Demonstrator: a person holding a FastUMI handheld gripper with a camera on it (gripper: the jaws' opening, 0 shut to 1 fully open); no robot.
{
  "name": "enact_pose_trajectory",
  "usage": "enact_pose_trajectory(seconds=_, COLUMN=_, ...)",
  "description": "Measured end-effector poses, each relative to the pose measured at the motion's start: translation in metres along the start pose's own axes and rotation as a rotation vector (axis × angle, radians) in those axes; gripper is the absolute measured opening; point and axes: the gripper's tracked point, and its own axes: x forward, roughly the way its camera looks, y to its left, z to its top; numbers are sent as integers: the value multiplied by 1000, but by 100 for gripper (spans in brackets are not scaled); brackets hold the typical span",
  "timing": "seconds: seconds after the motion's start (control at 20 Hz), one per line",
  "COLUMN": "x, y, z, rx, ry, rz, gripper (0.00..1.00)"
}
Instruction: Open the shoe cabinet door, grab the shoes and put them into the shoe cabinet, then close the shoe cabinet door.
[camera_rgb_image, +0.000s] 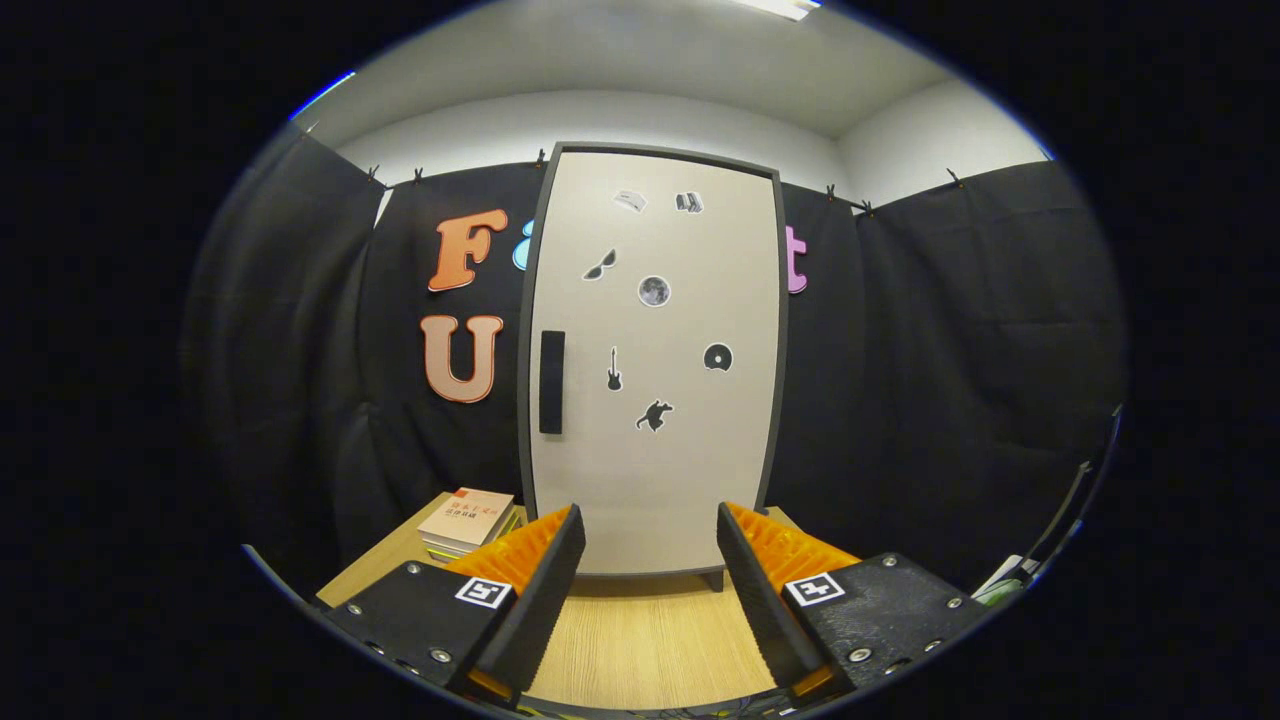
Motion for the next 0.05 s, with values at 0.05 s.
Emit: enact_pose_trajectory(seconds=0.05, x=1, y=0, z=1, rx=-5, ry=-1, rz=-3, gripper=85)
